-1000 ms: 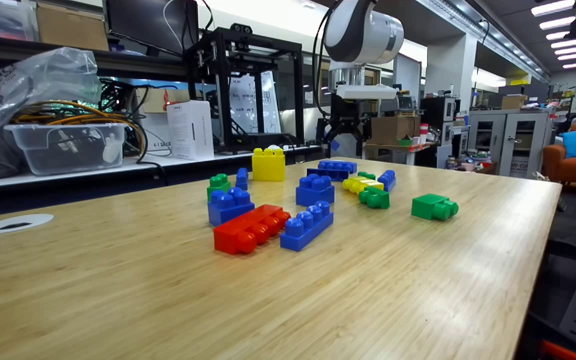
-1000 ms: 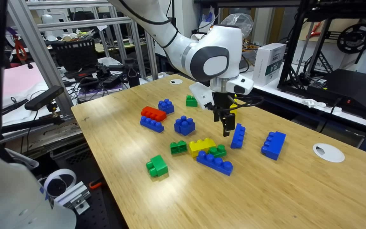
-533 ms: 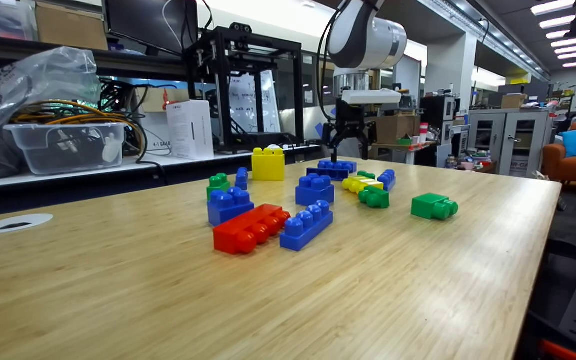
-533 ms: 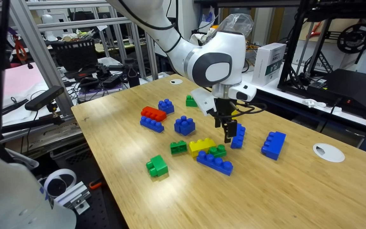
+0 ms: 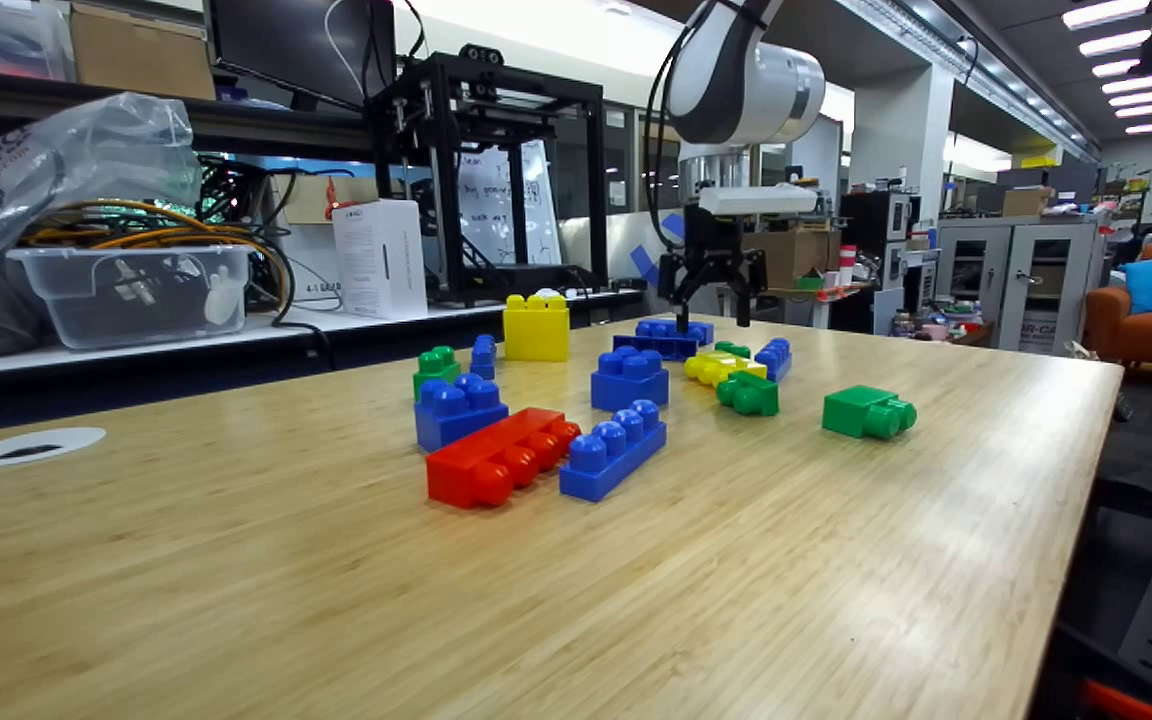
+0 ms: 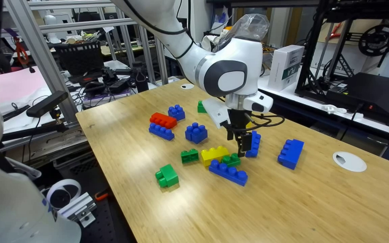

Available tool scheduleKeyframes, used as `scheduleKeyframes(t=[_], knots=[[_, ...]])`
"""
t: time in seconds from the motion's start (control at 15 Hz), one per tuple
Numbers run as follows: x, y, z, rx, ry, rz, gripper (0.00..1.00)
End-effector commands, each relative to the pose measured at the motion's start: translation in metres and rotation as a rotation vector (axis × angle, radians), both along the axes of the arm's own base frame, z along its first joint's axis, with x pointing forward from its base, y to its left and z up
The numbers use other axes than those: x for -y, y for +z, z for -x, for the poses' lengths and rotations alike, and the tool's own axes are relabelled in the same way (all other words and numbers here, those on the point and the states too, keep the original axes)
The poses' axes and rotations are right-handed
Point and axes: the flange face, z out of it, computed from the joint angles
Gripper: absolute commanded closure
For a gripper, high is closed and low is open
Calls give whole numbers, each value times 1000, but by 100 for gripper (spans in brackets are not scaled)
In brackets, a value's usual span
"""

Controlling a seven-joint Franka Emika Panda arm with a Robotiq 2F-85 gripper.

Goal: Move the square blue block to the left and put the green block on the top

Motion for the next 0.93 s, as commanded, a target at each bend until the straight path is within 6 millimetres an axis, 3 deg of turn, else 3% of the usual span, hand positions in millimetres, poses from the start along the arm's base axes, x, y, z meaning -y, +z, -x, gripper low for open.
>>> scheduleKeyframes(t=[0.0, 0.87], knots=[[7, -4, 7, -10, 15, -12, 0], [11, -12, 14, 8, 74, -10, 0]])
